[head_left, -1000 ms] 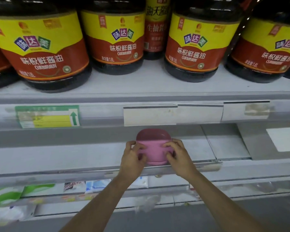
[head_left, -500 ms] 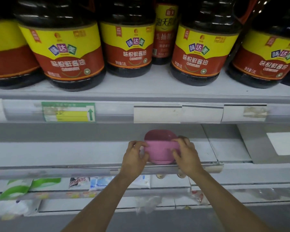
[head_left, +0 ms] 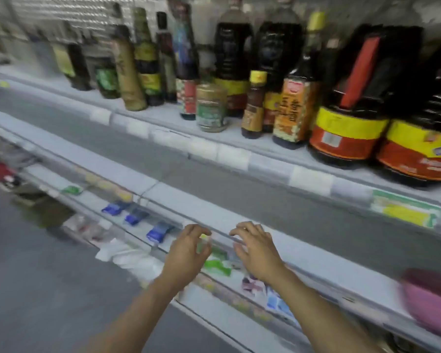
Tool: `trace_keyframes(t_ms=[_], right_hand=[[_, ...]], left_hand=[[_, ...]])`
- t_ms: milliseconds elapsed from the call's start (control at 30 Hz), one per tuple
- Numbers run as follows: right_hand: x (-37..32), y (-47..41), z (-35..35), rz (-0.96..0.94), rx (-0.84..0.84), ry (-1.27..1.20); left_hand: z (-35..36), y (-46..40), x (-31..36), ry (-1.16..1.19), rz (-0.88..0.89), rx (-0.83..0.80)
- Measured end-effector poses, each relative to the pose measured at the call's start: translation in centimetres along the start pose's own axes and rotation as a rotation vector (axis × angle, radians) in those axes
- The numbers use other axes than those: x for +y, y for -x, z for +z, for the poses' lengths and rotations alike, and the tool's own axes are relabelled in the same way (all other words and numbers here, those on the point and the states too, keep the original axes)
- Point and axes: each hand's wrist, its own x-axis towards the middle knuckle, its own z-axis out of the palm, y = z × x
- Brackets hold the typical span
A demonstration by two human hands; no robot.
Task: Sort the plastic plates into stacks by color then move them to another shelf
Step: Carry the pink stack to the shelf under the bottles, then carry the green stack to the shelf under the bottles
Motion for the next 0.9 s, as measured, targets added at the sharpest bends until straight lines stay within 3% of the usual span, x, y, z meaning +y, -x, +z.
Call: trace_keyframes(t_ms=[167,367,633,900], right_hand=[[-21.3,-10.6,8.8,-0.269,-0.052,-0.110],[-47.7,-18.7,16.7,-0.605,-0.163,-0.237],[-77.3,-25.6,23.5,-1.103,-0.222,-0.419],[-100.6,-30.3,28.0,-1.474,-0.360,-0.572]], left_hand=[[-20.9,6.5,-14.1,-0.231,-0.184,0.169],[-41.5,16.6,-24.8,-0.421,-0.418,0.423],[-62.1,25.4,-32.8,-0.606,-0.703,0.717],[-77.4,30.7,-36.7,-0.688,-1.001,0.984]])
